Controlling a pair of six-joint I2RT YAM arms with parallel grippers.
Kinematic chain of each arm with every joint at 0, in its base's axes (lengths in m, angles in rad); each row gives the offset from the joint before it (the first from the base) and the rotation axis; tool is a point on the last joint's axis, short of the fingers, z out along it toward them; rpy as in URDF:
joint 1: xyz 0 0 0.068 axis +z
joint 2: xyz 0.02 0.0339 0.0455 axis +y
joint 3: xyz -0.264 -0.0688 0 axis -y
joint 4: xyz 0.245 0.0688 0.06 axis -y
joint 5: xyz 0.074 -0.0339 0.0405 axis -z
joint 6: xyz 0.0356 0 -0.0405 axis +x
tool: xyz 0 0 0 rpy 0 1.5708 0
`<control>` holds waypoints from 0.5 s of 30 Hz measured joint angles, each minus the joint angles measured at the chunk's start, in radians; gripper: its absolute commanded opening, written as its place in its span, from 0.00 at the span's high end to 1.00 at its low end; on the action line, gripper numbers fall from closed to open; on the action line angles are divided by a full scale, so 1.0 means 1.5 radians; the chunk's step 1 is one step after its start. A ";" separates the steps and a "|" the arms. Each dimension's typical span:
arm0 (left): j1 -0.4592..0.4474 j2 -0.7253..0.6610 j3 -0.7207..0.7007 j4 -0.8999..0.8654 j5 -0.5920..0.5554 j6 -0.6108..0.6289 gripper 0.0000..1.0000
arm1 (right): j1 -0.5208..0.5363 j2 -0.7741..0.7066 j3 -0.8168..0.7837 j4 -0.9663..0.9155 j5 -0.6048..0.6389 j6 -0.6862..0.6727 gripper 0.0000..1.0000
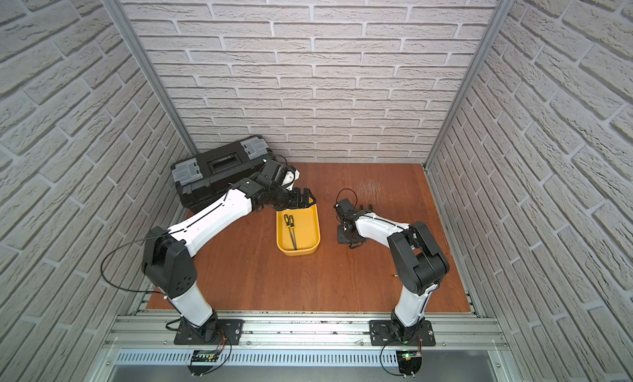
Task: Take the file tool out of the storage box
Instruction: Place the file tool at the center of the board.
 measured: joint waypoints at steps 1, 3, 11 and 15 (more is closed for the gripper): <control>0.000 0.000 0.000 0.000 0.000 0.000 0.02 | 0.000 0.000 0.000 0.000 0.000 0.000 0.86; 0.000 0.000 0.000 -0.001 -0.003 0.000 0.01 | 0.000 0.000 0.000 0.001 0.000 0.000 0.81; 0.000 0.000 0.000 -0.015 -0.037 0.001 0.02 | 0.000 -0.011 -0.011 0.011 -0.008 -0.008 0.66; 0.000 0.000 0.000 -0.032 -0.063 0.003 0.03 | 0.000 -0.065 -0.020 0.010 -0.021 -0.024 0.60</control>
